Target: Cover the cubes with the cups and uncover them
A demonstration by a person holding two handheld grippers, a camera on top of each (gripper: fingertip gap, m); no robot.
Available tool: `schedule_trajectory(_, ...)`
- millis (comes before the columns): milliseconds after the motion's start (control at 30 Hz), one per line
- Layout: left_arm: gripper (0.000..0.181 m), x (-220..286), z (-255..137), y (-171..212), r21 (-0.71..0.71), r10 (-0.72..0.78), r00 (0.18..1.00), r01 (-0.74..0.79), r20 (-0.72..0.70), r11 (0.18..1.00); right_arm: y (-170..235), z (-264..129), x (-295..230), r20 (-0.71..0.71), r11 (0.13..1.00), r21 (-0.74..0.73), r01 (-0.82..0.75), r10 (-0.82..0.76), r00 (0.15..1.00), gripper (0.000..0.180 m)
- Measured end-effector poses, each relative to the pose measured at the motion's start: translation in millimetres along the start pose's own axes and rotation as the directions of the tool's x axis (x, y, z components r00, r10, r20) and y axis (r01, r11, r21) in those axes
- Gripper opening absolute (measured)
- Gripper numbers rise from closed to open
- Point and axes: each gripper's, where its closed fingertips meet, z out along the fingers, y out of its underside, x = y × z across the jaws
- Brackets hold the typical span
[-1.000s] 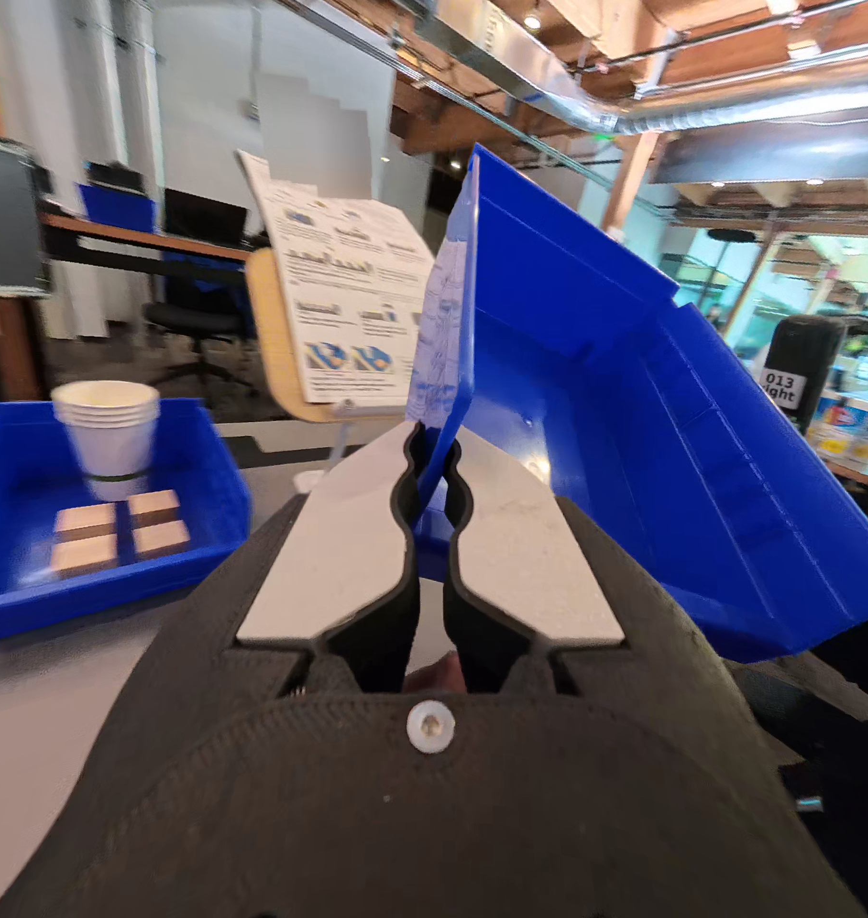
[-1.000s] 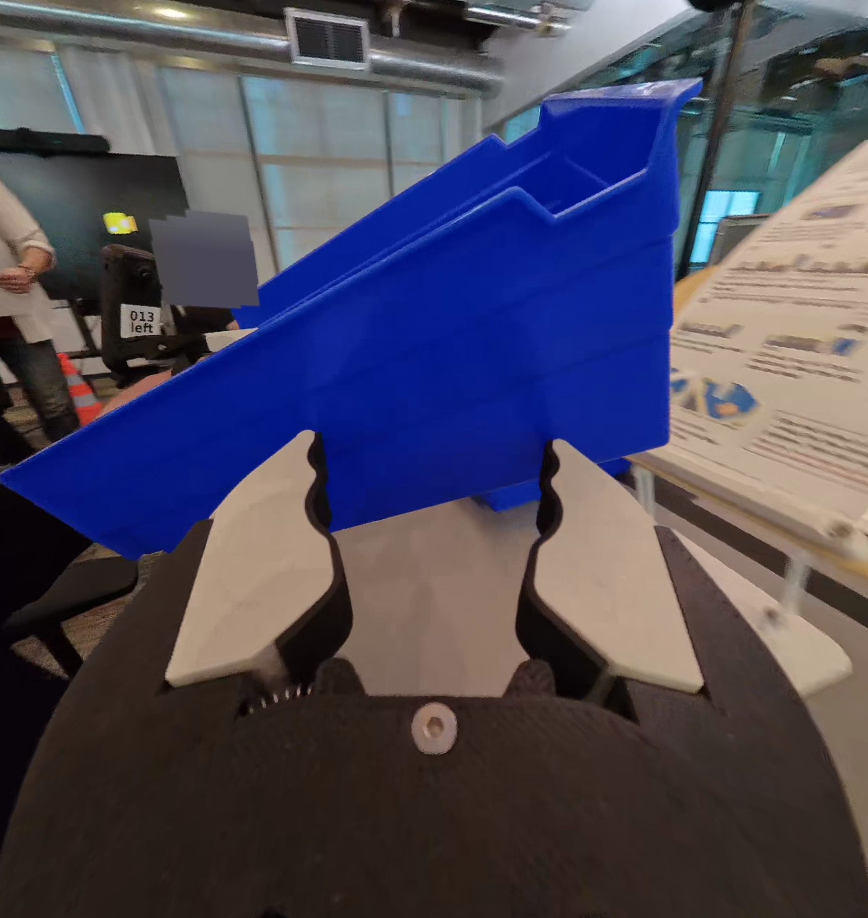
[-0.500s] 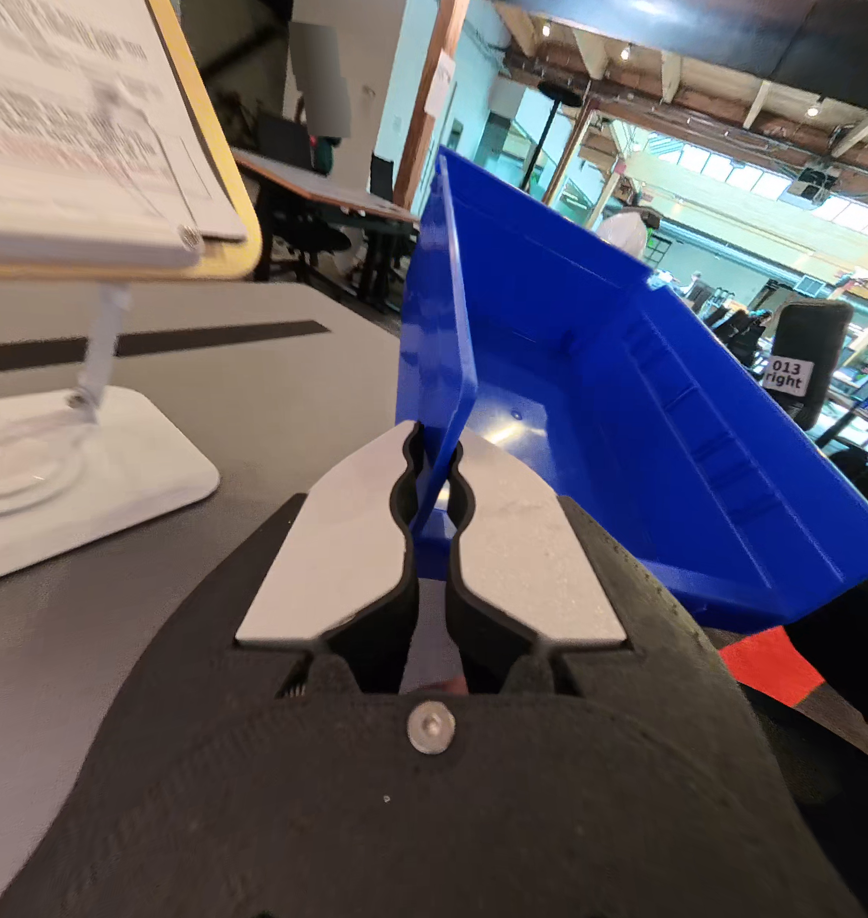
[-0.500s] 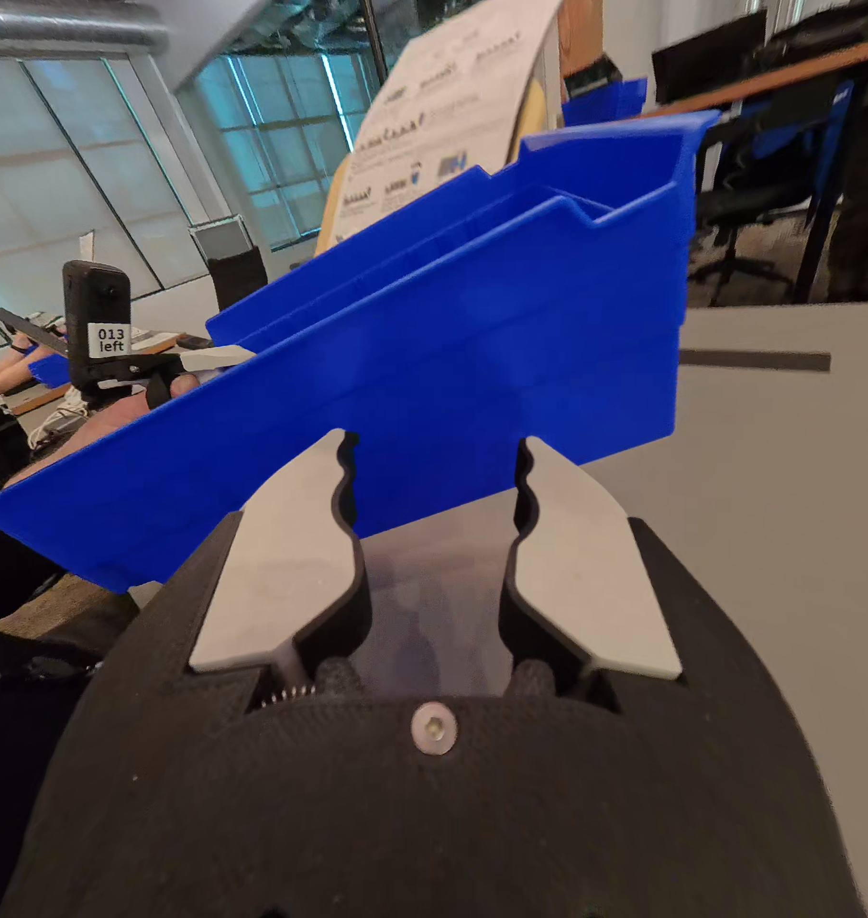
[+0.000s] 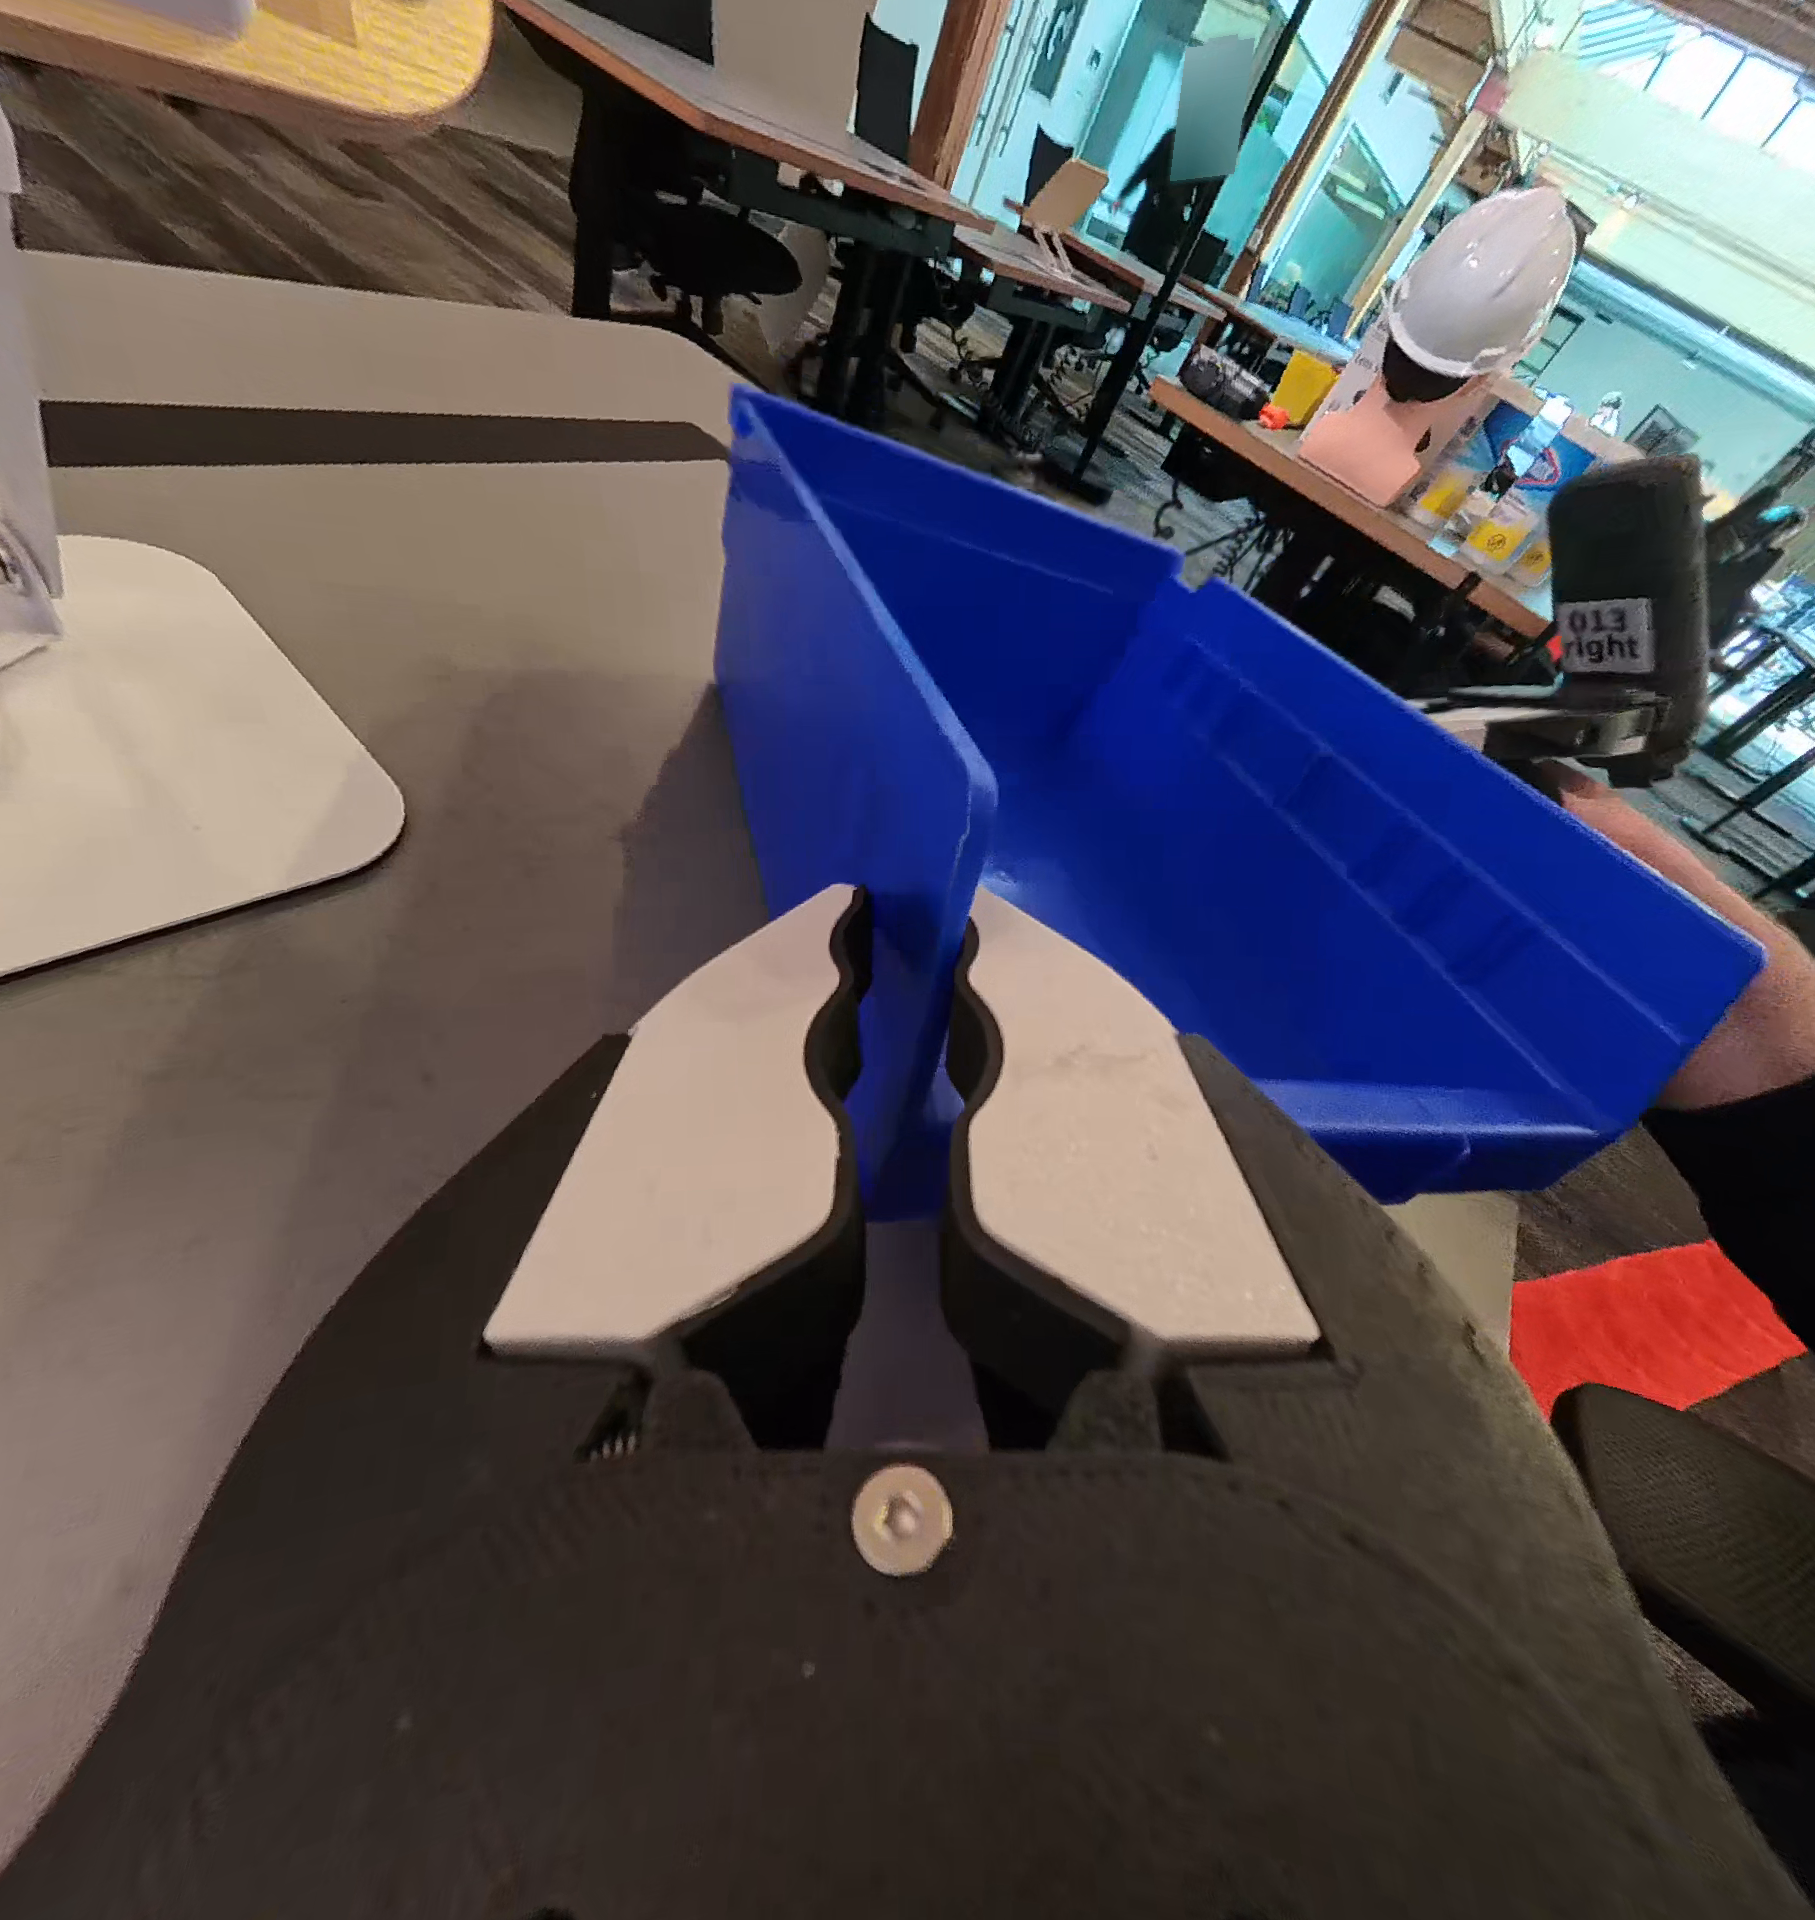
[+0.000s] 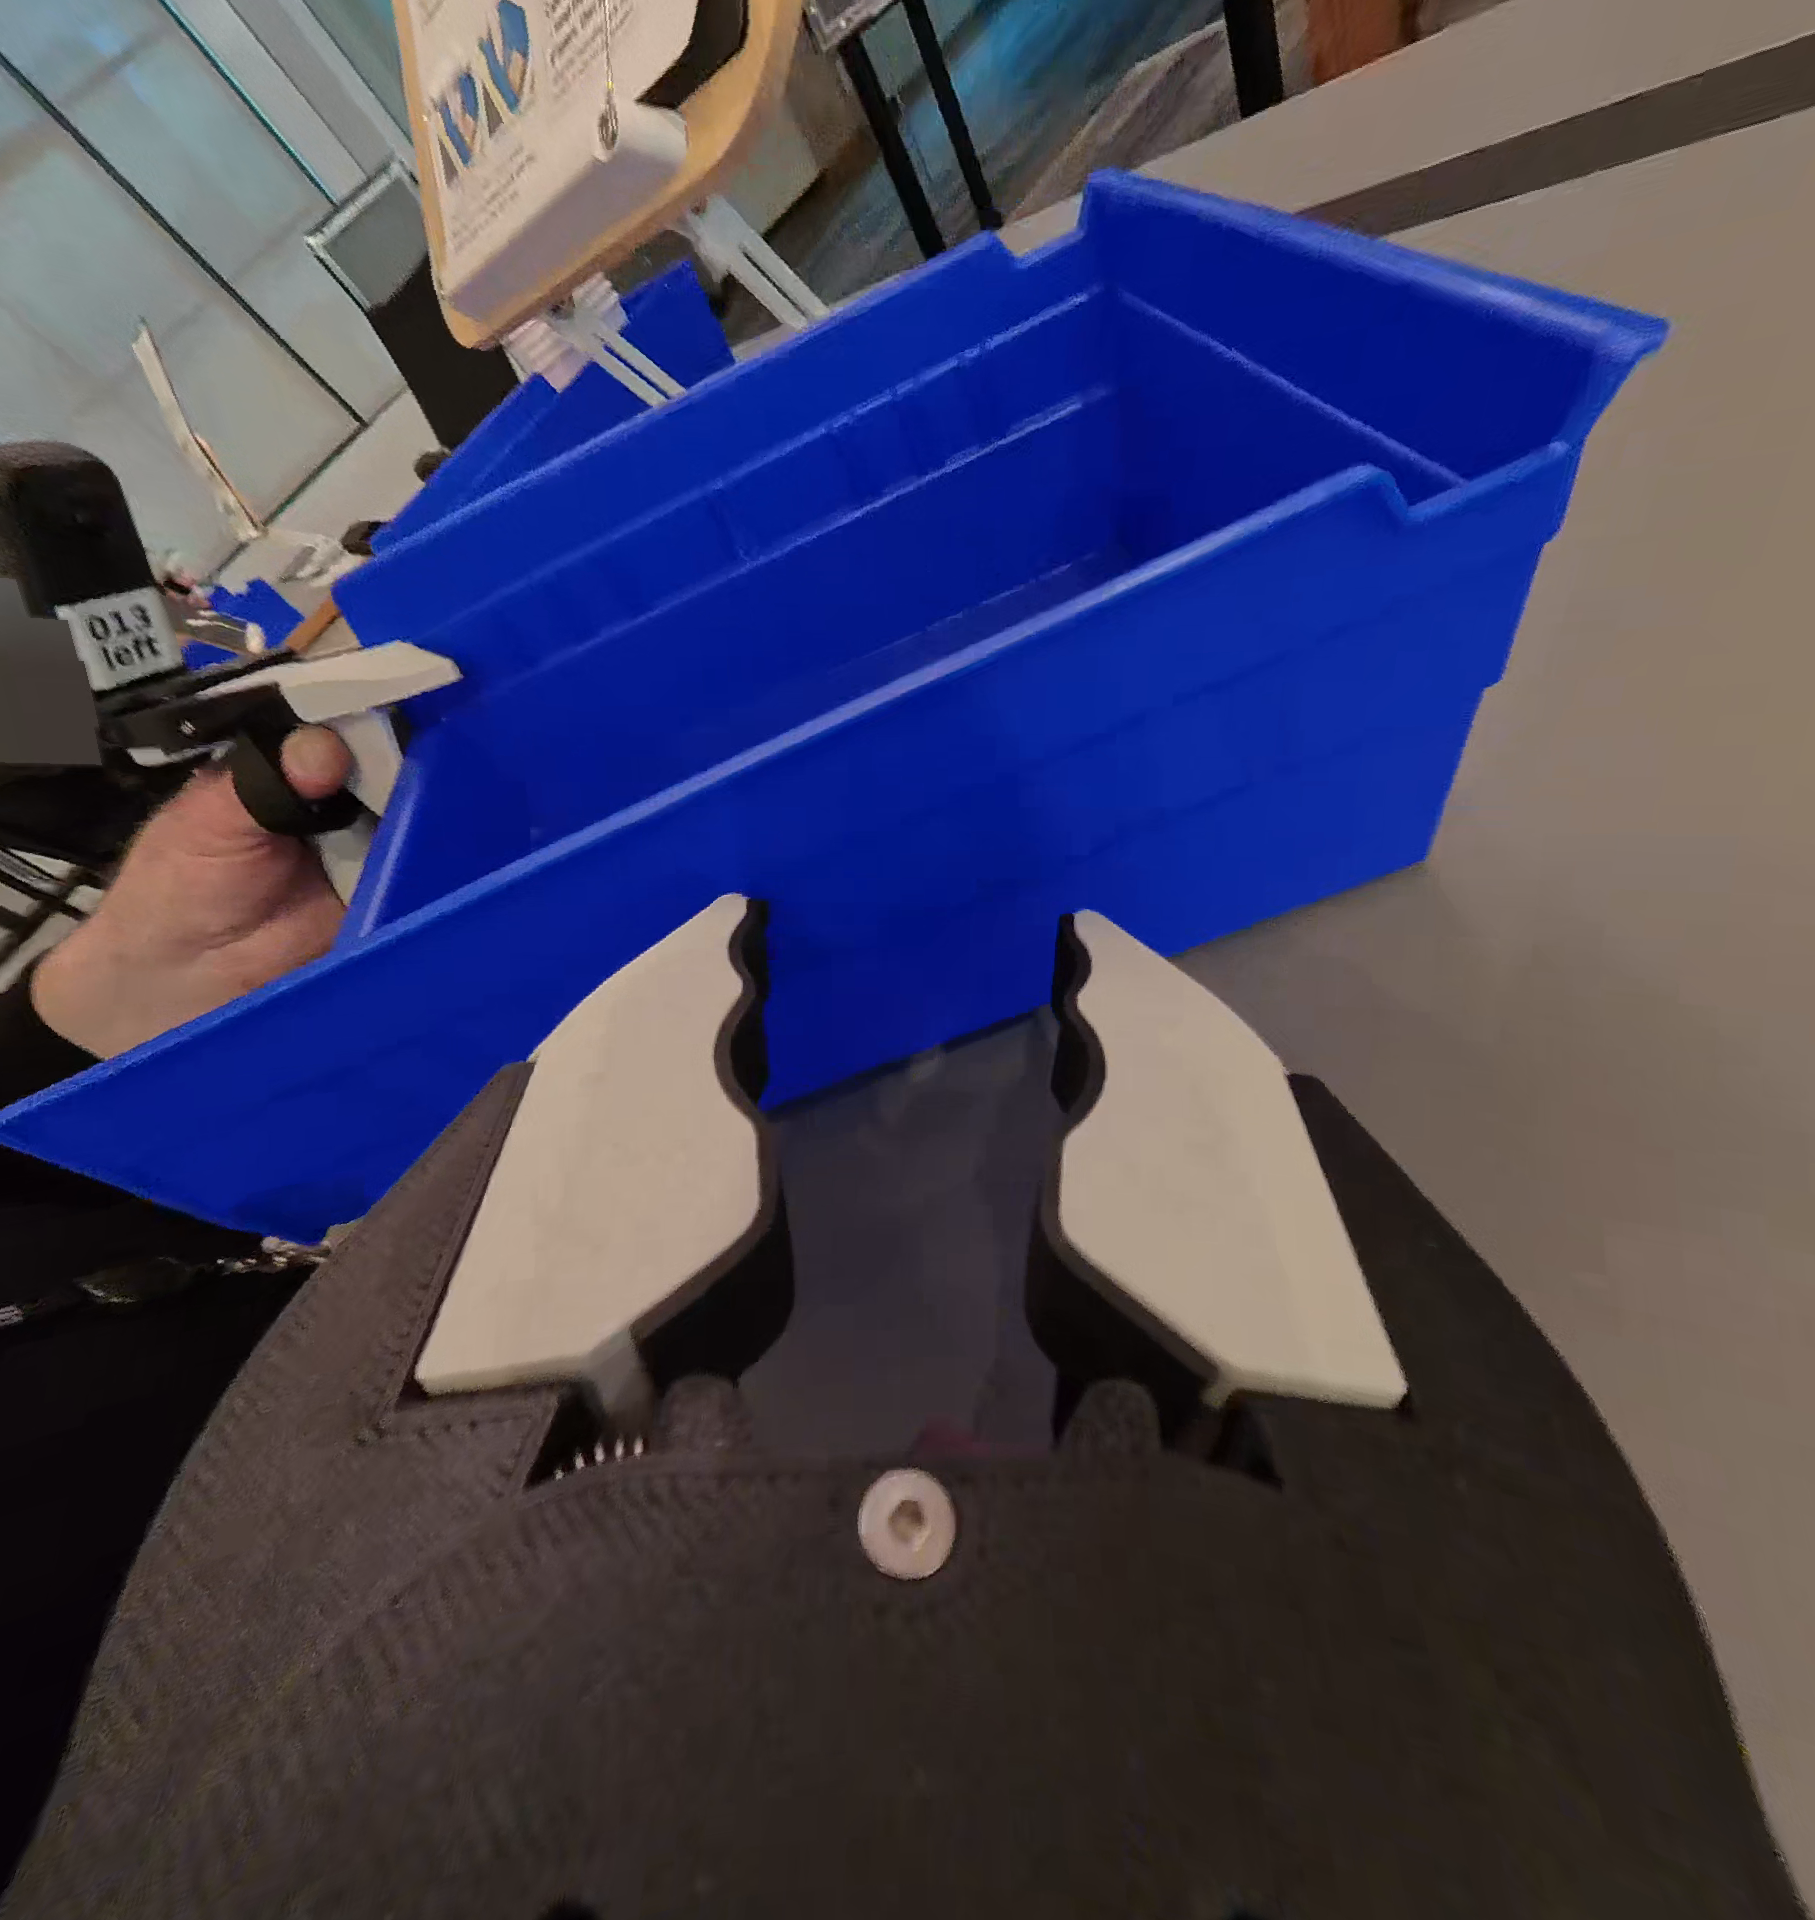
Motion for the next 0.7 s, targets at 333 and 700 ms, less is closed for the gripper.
schedule_trajectory(333, 0.019, 11.8, -3.7, 5.3, 0.01, -0.074, 0.993, 0.075, -0.09, 0.997, -12.9, -0.2, 18.8, -0.046, 0.999, -0.021, 0.026, -0.027, 0.999, 0.061)
schedule_trajectory(700, 0.016, -26.4, -39.2, -20.6, 0.028, -0.01, 0.999, 0.012, -0.051, 1.0, -11.6, -22.3, -29.5, -0.062, 0.995, 0.064, 0.073, -0.069, 0.996, 0.074)
